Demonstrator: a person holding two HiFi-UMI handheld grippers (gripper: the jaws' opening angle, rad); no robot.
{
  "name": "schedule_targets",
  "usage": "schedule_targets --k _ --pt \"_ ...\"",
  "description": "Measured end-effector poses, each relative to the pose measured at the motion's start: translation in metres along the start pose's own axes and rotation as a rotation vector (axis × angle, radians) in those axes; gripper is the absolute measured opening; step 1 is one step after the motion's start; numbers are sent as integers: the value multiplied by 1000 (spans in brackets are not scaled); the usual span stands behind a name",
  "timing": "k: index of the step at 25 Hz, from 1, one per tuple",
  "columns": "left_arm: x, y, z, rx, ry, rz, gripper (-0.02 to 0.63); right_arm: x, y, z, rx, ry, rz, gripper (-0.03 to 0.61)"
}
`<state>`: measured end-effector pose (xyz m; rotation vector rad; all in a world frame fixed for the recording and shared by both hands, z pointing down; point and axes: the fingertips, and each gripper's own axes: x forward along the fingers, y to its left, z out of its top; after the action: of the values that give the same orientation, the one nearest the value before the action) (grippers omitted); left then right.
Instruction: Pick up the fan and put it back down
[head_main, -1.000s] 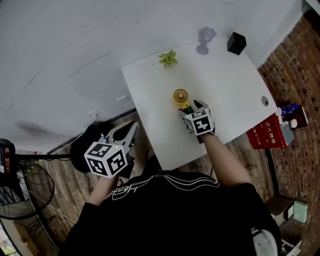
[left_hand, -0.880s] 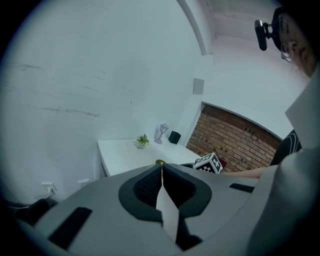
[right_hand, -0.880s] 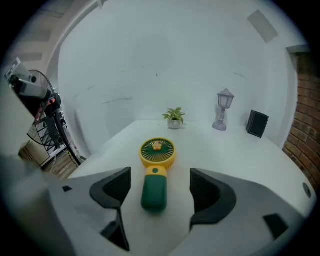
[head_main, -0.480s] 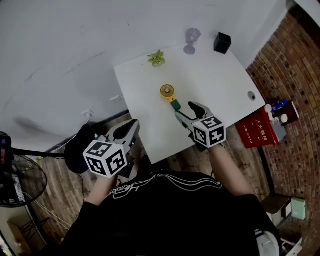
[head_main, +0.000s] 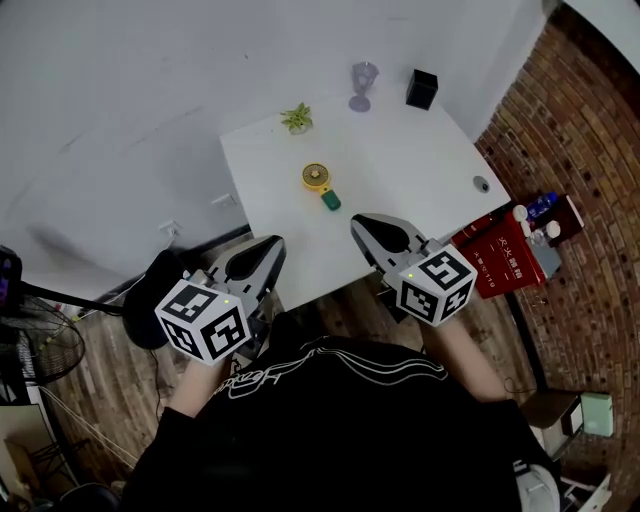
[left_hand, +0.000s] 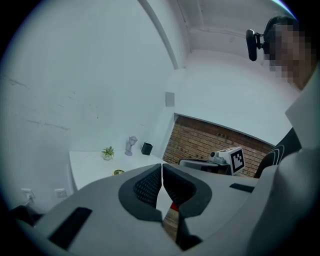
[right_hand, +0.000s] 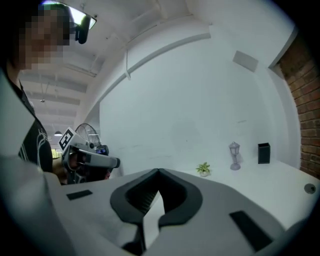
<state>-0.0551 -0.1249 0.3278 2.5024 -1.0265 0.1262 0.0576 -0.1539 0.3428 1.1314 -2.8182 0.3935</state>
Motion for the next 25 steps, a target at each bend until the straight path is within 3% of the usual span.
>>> schedule_targets --k 4,14,25 --pt "-6 -25 3 19 -23 -33 34 -18 29 6 -27 5 72 0" --pt "-15 -48 1 29 -53 -43 34 -37 47 4 -26 -27 138 2" --pt "-8 -47 -4 34 -33 -31 34 -38 42 1 -3 -39 133 2"
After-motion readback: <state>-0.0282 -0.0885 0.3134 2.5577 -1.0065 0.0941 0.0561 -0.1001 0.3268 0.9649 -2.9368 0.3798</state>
